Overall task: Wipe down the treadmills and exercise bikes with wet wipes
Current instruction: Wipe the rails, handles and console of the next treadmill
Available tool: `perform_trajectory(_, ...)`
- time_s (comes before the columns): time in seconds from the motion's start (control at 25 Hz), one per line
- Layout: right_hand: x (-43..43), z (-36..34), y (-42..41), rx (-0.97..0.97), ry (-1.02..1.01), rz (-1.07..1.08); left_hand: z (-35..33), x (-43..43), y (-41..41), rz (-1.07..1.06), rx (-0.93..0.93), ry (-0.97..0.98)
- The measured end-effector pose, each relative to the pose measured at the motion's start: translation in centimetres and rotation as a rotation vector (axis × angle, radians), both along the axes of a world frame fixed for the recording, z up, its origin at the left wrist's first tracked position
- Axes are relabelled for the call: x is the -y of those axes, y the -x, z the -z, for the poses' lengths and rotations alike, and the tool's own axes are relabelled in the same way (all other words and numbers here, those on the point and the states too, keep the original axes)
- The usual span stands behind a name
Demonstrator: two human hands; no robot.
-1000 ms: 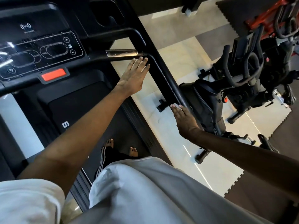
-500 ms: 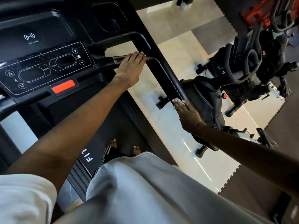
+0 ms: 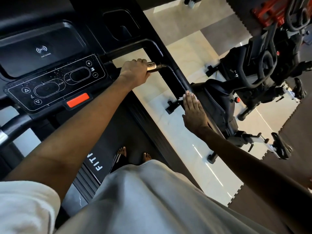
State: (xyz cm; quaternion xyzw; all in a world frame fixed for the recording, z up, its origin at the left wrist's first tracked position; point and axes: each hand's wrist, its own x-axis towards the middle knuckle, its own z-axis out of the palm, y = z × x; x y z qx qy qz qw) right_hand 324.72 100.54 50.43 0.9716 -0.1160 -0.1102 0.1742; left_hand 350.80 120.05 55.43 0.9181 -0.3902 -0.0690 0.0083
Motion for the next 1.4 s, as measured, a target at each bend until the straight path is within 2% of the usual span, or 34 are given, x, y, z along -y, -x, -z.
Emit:
perform_trajectory(0.16, 0.3, -0.1, -3.6, -0.008, 0.061, -0.119, -0.2, 0.0, 0.1, 0.004, -0.03, 0.024)
perform_trajectory(0.4, 3.9, -2.6, -4.9, -0.368, 0.381, -0.574, -0.2, -0.2, 0.3, -0.014, -0.028, 0.044)
perform_trajectory(0.48, 3.1, -2.1, -7.2, -0.465, 0.469, -0.602, -0.3, -0.2, 0.4, -0.009, -0.022, 0.047)
perform_trajectory(0.56, 1.6, -0.9, -9.6, -0.526, 0.488, -0.532, -0.5, -0.4, 0.3, -0.006, -0.019, 0.044)
perform_trajectory(0.68, 0.9, -0.1, -9.3, -0.662, 0.545, -0.55, -0.5, -0.5, 0.4, -0.002, -0.009, 0.048)
perform_trajectory(0.76, 1.2, -0.5, -8.3, -0.711, 0.487, -0.54, -0.4, -0.5, 0.4, 0.007, -0.002, 0.056)
perform_trajectory(0.88, 0.8, -1.9, -9.2, -0.603, 0.321, -0.58, -0.4, -0.4, 0.4, 0.005, -0.005, 0.057)
perform_trajectory(1.08, -2.2, -3.4, -15.3, -0.495, 0.204, -0.459, -0.2, -0.3, 0.3, 0.008, -0.004, 0.061)
perform_trajectory(1.28, 0.7, -5.2, -11.3, -0.365, 0.08, -0.545, -0.3, -0.3, 0.2, 0.002, -0.007, 0.066)
perform_trajectory(1.4, 2.0, -5.3, -11.6, -0.202, -0.101, -0.41, -0.3, -0.3, 0.4, 0.003, 0.007, 0.064)
